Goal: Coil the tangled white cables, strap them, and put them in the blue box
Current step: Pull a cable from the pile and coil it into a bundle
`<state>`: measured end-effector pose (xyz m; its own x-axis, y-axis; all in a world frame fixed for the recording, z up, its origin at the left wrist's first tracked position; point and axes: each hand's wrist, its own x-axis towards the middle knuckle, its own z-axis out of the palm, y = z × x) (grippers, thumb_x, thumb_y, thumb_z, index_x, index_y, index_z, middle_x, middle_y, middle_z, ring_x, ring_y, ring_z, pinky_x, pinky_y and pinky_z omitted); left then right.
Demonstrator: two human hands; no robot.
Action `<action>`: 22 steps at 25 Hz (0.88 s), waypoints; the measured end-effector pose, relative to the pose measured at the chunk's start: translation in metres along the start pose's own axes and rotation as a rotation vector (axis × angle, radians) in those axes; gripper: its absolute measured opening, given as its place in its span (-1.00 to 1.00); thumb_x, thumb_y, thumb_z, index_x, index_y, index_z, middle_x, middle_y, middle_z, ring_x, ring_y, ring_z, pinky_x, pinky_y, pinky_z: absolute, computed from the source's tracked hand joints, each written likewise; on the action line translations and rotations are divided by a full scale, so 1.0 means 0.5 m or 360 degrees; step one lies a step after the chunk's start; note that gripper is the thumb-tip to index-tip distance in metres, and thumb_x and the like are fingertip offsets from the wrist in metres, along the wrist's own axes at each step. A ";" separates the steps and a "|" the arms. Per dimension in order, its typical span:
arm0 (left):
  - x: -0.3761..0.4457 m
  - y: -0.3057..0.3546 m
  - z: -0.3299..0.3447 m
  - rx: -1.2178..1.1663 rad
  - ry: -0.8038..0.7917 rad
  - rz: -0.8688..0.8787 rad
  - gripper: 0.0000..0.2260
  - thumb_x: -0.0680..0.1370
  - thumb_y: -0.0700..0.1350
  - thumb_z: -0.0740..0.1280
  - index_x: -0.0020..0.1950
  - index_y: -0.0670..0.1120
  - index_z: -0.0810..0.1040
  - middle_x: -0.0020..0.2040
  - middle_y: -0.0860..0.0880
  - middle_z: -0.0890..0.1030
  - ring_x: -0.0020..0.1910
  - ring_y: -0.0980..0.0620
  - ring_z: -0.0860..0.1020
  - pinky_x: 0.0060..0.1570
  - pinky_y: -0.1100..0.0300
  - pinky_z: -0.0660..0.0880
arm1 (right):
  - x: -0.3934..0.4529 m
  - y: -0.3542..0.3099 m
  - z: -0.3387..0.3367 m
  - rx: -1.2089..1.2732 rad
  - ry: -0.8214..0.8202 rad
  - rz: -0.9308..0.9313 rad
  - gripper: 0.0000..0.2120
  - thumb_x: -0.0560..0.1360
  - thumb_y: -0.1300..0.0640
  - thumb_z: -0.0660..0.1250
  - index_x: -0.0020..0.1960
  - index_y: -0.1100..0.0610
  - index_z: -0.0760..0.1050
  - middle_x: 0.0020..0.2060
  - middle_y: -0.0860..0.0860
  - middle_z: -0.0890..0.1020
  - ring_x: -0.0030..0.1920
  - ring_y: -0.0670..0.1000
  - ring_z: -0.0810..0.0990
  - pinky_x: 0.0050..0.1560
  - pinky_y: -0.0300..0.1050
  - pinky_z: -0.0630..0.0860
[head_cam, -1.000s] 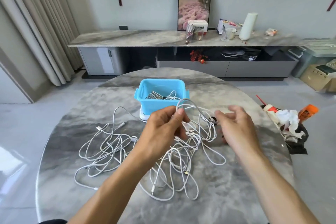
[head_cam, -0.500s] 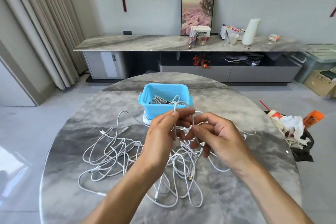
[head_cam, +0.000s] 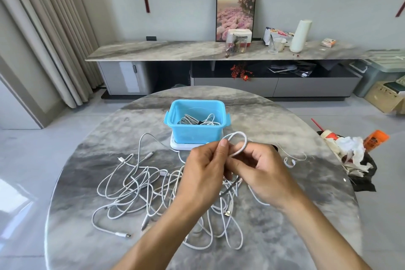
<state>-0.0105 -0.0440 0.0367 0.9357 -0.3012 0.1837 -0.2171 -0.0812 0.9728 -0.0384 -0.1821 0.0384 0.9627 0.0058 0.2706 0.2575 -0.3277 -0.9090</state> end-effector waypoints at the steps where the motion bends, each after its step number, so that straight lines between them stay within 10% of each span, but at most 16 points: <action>1: 0.002 0.000 -0.003 0.0036 -0.0021 0.0009 -0.67 0.68 -0.05 0.18 -0.20 -0.04 0.62 -0.50 0.13 0.44 -0.50 0.19 0.33 -0.43 0.26 0.28 | 0.002 -0.005 -0.007 0.0259 0.0013 0.0120 -0.90 0.46 0.14 0.46 -0.09 0.16 0.59 -0.43 -0.06 0.58 -0.42 -0.10 0.47 -0.40 -0.20 0.41; 5: 0.000 0.003 -0.017 -0.0123 -0.0290 -0.0322 -0.65 0.69 -0.05 0.15 -0.16 -0.22 0.57 -0.46 0.07 0.29 -0.50 0.13 0.20 -0.48 0.23 0.16 | 0.004 -0.016 -0.030 0.0618 0.0167 0.0301 -0.76 0.43 0.20 0.42 0.09 0.20 0.54 -0.42 0.00 0.60 -0.47 -0.09 0.50 -0.47 -0.24 0.44; 9: -0.003 0.021 -0.024 -0.0611 -0.0577 -0.0756 -0.75 0.66 -0.15 0.17 -0.14 -0.21 0.52 -0.45 0.00 0.29 -0.54 0.12 0.25 -0.32 0.17 0.51 | 0.002 -0.016 -0.024 0.0587 0.0204 0.0221 -0.81 0.35 0.15 0.44 -0.10 0.24 0.57 -0.44 0.09 0.62 -0.43 -0.03 0.57 -0.36 -0.23 0.51; 13: 0.001 0.026 -0.022 -0.0895 -0.0413 -0.0769 -0.77 0.67 -0.12 0.13 -0.15 -0.12 0.44 -0.46 0.02 0.21 -0.57 0.14 0.17 -0.57 0.29 0.36 | 0.007 -0.001 -0.032 0.0223 0.0343 0.0060 -0.88 0.56 0.12 0.38 0.09 0.03 0.59 -0.15 -0.02 0.71 -0.11 -0.11 0.65 -0.06 -0.24 0.53; 17: 0.011 0.024 -0.036 -0.0968 -0.0242 -0.0683 -0.75 0.69 -0.12 0.11 -0.16 -0.10 0.42 -0.47 0.04 0.17 -0.58 0.17 0.10 -0.61 0.37 0.10 | 0.003 0.022 -0.067 -0.0207 -0.0299 0.0292 -0.61 0.36 0.19 0.30 0.09 -0.14 0.65 0.05 -0.17 0.69 -0.03 0.05 0.64 0.08 0.02 0.52; 22: 0.013 0.029 -0.039 -0.0841 -0.0080 -0.0585 -0.76 0.70 -0.14 0.09 -0.12 -0.13 0.42 -0.46 -0.05 0.42 -0.63 0.15 0.15 -0.62 0.41 0.07 | 0.005 0.038 -0.084 -0.0848 -0.0293 -0.0006 -0.75 0.45 0.27 0.46 0.00 -0.06 0.67 -0.12 -0.22 0.62 -0.07 -0.21 0.55 -0.08 -0.37 0.38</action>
<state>-0.0024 -0.0286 0.0547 0.9060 -0.3882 -0.1688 0.2930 0.2874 0.9119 -0.0348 -0.2279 0.0353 0.9728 0.1570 0.1702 0.2291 -0.7591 -0.6094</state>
